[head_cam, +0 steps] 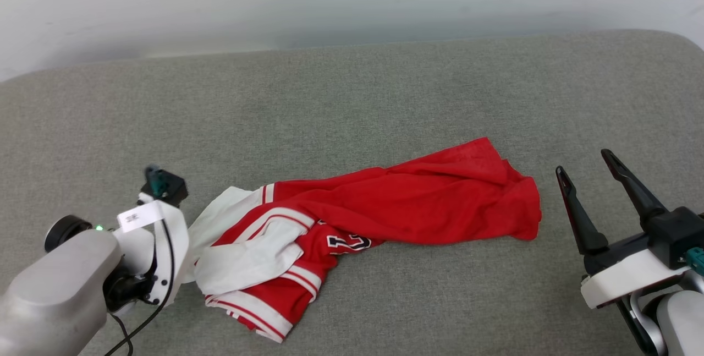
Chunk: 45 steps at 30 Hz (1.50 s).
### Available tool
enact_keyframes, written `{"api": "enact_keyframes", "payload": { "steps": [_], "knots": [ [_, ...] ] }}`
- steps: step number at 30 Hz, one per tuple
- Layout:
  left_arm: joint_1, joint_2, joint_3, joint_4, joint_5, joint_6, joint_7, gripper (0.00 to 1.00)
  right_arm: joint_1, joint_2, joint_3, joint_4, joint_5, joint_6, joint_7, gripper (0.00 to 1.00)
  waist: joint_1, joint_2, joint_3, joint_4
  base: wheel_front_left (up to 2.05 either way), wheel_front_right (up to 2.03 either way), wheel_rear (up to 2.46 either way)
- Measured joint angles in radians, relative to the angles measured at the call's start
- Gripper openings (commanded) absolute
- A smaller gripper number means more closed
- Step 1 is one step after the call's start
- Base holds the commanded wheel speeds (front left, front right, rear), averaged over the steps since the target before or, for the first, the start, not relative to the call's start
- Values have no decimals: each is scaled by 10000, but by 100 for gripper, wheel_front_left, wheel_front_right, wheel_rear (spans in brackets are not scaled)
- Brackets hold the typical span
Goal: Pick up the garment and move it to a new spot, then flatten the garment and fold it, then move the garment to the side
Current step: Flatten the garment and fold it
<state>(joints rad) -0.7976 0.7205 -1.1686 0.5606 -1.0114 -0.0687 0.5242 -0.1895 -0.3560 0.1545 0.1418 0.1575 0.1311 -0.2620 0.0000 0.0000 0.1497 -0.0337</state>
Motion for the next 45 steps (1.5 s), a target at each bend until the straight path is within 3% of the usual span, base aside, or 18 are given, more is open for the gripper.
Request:
{"api": "enact_keyframes", "payload": {
  "steps": [4, 5, 6, 10, 15, 27, 39, 40, 41, 42, 45],
  "knots": [
    [174, -40, 77, 535, -198, 10, -136, 0, 2, -4, 71, 15, 13, 0, 0, 100, 0, 0, 35, -68, 0, 0, 0],
    [174, -71, 86, 637, -196, -4, -230, 20, 7, -15, 67, 36, 17, 0, 0, 100, 0, 0, 28, -66, 0, 0, 0],
    [172, -107, 111, 738, -180, -2, -378, 100, 13, -23, 63, 48, 25, 0, 0, 100, 0, 0, 13, -56, 0, 0, 0],
    [-56, -151, 69, 848, 222, -21, -813, 100, 128, -29, 12, 88, 33, 0, 0, 100, 0, 0, -93, 37, 0, 0, 0],
    [-1032, -44, 90, 31, 617, -196, -934, 100, 269, -35, -86, 63, 75, 0, 29, 100, 0, 0, -259, 224, 0, 0, 0],
    [-1533, 213, -462, -2686, -21, -474, 1352, 100, 296, -35, -6, -104, 94, 0, 63, 100, 0, 0, -297, 256, 0, 0, 0],
    [-621, -159, -1037, -2600, 483, -593, 2197, 100, 65, -92, 44, -136, 105, 0, 73, 100, 0, 0, 87, -171, 0, 0, 0],
    [-593, -174, -1045, -2564, 481, -593, 2196, 84, 65, -92, 40, -134, 105, 0, 73, 100, 0, 0, 105, -193, 0, 0, 0],
    [-575, -186, -1049, -2548, 481, -593, 2194, 6, 64, -90, 38, -132, 105, 0, 71, 100, 0, 0, 118, -211, 0, 0, 0],
    [-572, -188, -1055, -2548, 485, -593, 2180, 0, 64, -88, 36, -128, 105, 0, 71, 100, 0, 0, 125, -223, 0, 0, 0],
    [-578, -174, -1080, -2694, 420, -600, 2077, 0, 74, -82, -19, -107, 102, 0, 65, 100, 0, 0, 96, -203, 0, 0, 0]
  ]
}}
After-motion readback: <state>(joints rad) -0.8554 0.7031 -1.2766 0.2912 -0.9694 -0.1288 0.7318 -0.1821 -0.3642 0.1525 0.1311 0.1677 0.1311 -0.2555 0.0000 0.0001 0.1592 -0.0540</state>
